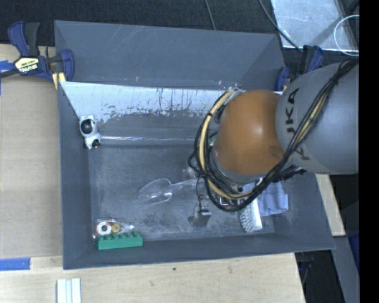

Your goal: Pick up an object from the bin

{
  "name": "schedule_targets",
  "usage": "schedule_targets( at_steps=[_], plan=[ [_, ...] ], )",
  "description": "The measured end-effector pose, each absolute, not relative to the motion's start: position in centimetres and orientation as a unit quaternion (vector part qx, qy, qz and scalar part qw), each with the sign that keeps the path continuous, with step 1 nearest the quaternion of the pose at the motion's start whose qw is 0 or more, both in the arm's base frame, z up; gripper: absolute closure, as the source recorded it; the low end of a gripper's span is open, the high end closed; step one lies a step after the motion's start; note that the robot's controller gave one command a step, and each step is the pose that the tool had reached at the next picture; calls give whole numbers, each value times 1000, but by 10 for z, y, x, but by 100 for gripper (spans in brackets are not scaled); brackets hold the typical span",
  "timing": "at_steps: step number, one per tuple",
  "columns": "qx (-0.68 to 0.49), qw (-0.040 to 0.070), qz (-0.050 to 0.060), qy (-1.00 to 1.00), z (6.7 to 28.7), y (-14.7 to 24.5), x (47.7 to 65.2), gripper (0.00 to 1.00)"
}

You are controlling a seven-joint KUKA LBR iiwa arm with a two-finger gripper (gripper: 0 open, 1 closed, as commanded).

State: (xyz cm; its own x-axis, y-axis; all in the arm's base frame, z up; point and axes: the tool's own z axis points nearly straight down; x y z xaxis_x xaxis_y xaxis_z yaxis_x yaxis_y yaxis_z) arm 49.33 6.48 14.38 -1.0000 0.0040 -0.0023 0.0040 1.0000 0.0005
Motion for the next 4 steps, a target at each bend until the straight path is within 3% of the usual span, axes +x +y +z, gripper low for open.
schedule_targets(
  at_steps=[4],
  plan=[
    [2, 1, 0, 1000, 144, 65, 493, 0]
  ],
)
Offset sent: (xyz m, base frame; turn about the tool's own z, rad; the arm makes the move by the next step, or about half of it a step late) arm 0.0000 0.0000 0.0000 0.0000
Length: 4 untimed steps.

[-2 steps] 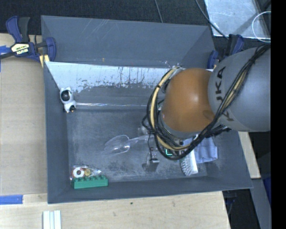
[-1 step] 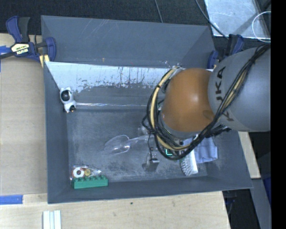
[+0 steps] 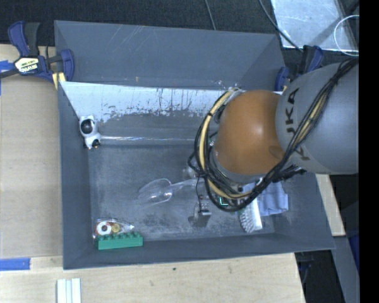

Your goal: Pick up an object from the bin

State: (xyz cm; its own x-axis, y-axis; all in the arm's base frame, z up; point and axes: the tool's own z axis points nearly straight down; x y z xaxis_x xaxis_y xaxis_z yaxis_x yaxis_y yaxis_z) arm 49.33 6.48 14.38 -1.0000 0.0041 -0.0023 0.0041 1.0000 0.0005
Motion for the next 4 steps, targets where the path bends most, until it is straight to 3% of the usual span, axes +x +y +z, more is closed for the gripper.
schedule_targets(
  at_steps=[4],
  plan=[
    [2, 1, 0, 1000, 144, 65, 493, 0]
  ],
)
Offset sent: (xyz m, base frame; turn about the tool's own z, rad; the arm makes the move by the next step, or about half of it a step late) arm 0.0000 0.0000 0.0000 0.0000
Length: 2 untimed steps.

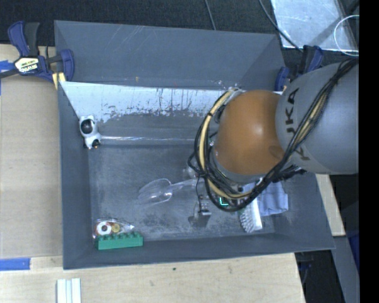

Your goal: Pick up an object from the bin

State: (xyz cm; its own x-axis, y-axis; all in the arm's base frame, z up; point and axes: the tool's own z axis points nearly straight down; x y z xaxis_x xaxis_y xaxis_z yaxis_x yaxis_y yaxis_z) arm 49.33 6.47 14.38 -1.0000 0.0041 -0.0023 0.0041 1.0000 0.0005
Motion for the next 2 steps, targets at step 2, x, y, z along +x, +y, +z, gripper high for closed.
schedule_targets(
  at_steps=[2],
  plan=[
    [-198, 4, 0, 980, 146, 91, 495, 0]
  ],
)
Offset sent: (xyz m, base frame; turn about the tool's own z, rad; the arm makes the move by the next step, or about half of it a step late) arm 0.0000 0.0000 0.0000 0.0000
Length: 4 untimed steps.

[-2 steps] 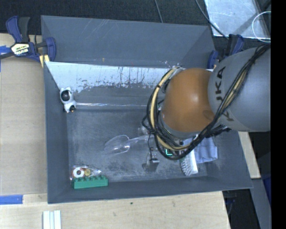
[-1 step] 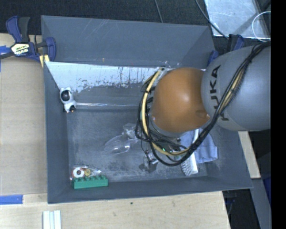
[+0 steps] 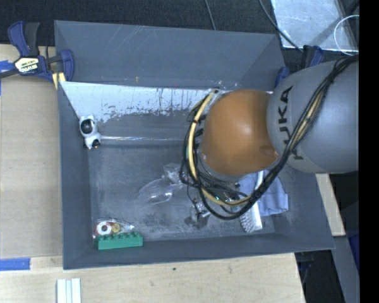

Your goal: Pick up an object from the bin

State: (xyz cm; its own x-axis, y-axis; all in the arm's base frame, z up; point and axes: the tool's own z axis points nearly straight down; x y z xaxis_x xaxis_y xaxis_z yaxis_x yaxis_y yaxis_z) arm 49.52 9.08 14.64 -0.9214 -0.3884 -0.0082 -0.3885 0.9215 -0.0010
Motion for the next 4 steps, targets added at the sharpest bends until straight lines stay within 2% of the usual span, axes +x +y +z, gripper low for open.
schedule_targets(
  at_steps=[1, 2, 3, 4],
  plan=[
    [-267, 8, 0, 964, 203, 85, 516, 0],
    [-212, 2, 1, 977, 141, 89, 510, 0],
    [-152, 11, 1, 988, 165, 85, 540, 0],
    [-215, 7, 1, 977, 234, 85, 513, 0]
  ],
)
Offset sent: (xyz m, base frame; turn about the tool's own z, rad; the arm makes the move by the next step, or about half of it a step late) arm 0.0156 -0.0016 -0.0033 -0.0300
